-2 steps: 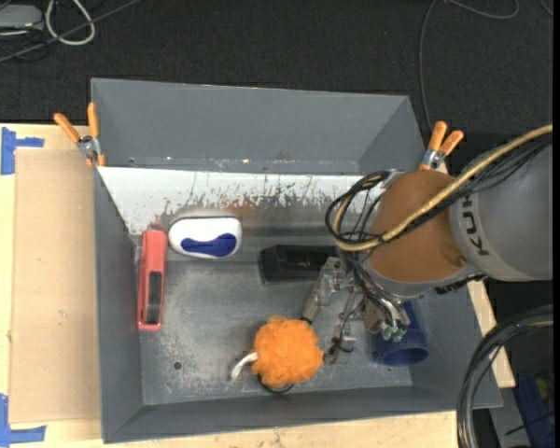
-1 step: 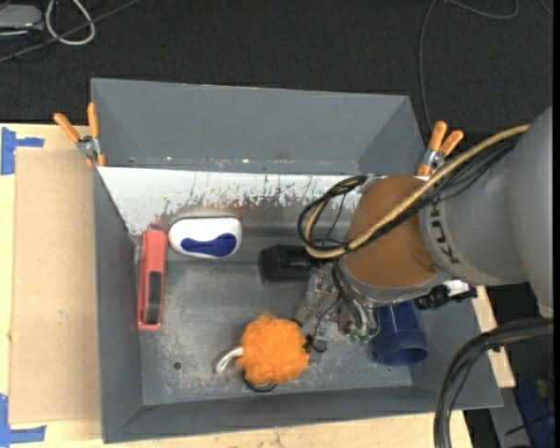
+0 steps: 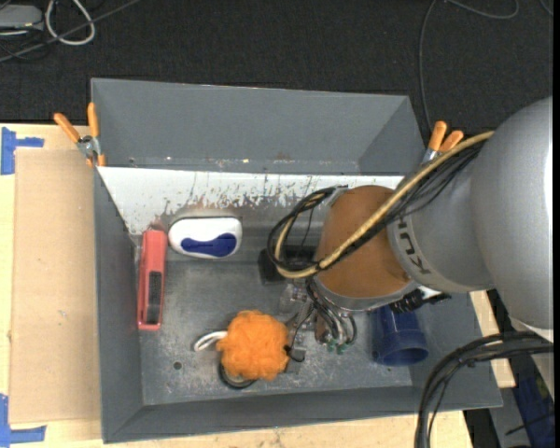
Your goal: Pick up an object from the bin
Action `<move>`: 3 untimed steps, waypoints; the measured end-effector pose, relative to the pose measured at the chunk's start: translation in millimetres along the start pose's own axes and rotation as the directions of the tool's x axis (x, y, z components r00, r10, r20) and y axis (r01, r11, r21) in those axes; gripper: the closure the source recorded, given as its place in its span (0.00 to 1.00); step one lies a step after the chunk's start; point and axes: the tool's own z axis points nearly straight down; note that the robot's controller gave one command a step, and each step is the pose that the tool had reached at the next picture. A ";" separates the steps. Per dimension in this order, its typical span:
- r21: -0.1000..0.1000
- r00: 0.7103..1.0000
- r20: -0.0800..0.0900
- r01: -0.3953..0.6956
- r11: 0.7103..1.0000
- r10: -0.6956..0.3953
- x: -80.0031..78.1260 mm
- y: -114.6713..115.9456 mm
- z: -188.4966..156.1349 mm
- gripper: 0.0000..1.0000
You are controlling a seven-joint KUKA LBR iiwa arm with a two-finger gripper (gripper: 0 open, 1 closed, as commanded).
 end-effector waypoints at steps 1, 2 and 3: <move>-0.003 0.993 0.001 -0.115 0.993 0.115 3.5 28.7 2.4 0.00; -0.001 1.000 0.001 0.015 1.000 -0.015 14.8 86.2 3.1 0.00; -0.003 0.995 0.000 0.101 0.995 -0.101 12.2 105.7 1.5 0.00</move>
Offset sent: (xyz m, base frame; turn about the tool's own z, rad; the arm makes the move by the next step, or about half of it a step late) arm 0.0003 0.1196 -0.0029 -0.0998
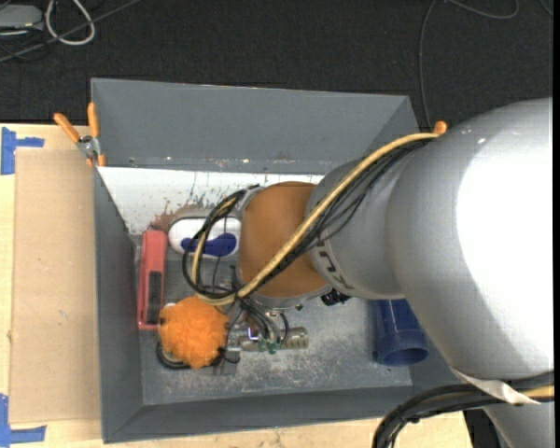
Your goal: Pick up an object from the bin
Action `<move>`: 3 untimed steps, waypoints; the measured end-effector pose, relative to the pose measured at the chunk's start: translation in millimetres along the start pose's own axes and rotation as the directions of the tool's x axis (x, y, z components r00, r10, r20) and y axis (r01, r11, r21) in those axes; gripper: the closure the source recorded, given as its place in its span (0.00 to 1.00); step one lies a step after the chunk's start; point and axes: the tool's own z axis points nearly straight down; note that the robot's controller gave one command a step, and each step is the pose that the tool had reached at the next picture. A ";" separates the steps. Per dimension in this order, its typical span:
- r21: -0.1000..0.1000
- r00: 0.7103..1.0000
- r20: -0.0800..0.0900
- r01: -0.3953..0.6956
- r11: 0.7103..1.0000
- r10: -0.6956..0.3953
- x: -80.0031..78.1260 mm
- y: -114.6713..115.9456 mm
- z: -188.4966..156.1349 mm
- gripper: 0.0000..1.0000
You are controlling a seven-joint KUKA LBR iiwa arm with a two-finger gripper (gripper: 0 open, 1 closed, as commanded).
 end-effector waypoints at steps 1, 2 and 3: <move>0.004 0.995 -0.004 -0.104 0.995 0.104 -23.7 1.2 -13.6 0.00; 0.002 0.998 -0.002 0.060 0.998 -0.060 -24.7 13.5 -9.4 0.00; 0.011 0.997 -0.016 -0.069 0.998 0.069 -57.2 19.9 0.1 0.00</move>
Offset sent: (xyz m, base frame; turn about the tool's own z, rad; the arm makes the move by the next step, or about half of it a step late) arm 0.0158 0.0263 -0.0014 0.1253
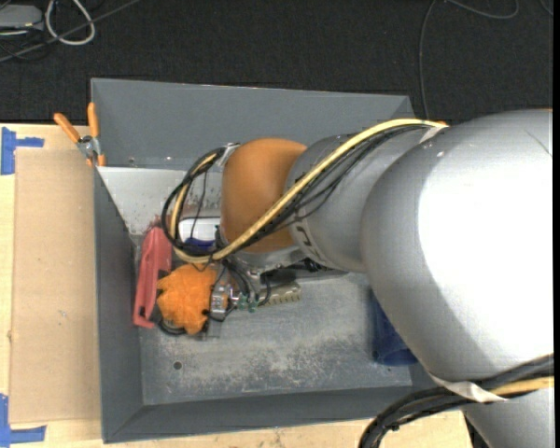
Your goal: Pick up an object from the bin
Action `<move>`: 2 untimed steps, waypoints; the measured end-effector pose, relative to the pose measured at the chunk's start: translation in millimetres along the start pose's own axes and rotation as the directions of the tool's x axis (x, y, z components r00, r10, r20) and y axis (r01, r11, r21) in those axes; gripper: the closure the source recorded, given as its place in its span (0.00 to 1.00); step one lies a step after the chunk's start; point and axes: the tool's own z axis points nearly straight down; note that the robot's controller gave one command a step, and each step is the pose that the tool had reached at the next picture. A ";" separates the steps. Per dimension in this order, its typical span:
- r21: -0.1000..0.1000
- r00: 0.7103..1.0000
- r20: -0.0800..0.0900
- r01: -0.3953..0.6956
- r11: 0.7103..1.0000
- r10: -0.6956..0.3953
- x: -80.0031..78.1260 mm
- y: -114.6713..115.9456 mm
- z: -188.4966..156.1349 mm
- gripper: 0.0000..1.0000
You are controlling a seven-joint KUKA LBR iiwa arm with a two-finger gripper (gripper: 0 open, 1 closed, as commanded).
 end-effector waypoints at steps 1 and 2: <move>-0.005 0.998 -0.006 0.065 0.998 -0.065 -5.2 -4.0 0.7 0.00; -0.003 0.999 -0.010 0.036 0.999 -0.036 -2.6 -2.2 1.2 0.00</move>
Offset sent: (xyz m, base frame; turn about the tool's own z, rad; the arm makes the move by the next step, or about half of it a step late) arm 0.0004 -0.0012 -0.0016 -0.0027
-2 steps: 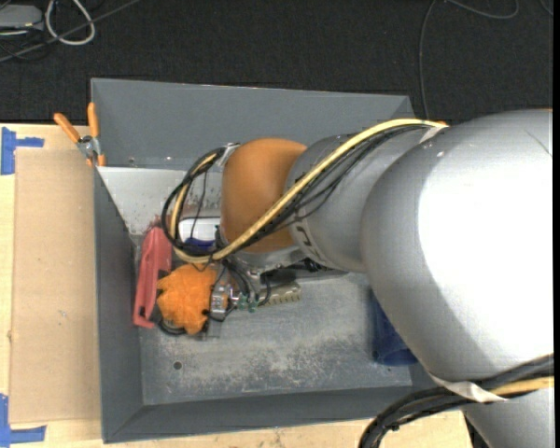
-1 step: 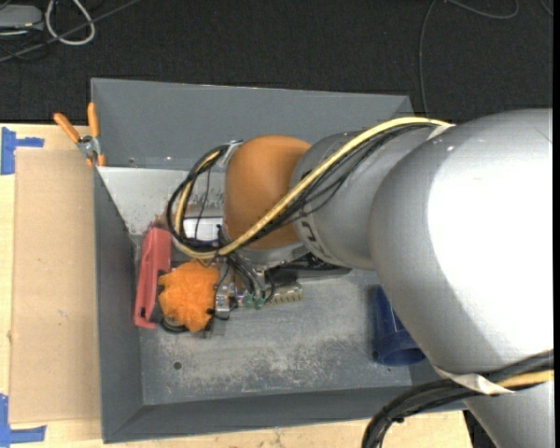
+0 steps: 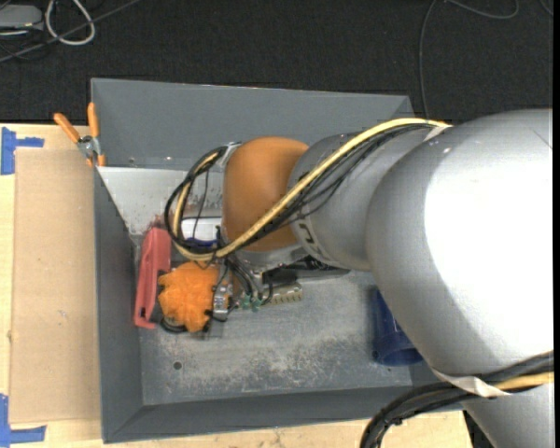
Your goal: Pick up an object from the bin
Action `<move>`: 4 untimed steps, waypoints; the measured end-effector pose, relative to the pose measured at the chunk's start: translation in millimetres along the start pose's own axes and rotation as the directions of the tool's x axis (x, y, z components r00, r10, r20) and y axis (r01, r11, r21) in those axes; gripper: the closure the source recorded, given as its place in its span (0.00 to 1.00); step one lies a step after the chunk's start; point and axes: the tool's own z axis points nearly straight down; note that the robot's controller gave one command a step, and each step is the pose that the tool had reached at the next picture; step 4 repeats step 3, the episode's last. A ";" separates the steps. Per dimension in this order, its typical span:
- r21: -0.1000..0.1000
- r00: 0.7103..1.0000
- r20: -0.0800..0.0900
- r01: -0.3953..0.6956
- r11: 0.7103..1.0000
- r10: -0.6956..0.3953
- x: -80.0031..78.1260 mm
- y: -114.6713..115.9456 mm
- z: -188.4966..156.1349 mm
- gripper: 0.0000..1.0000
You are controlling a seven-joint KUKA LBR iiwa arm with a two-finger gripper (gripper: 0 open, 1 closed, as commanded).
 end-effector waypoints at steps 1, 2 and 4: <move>0.009 0.986 -0.009 0.164 0.986 -0.164 -10.6 34.6 2.2 1.00; 0.009 0.986 -0.009 0.164 0.986 -0.164 -10.5 34.6 2.2 1.00; 0.012 0.996 -0.011 -0.090 0.996 0.090 -6.3 27.6 -1.7 1.00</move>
Offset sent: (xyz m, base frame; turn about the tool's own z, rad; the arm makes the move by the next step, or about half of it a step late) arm 0.0000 0.0000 0.0000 0.0000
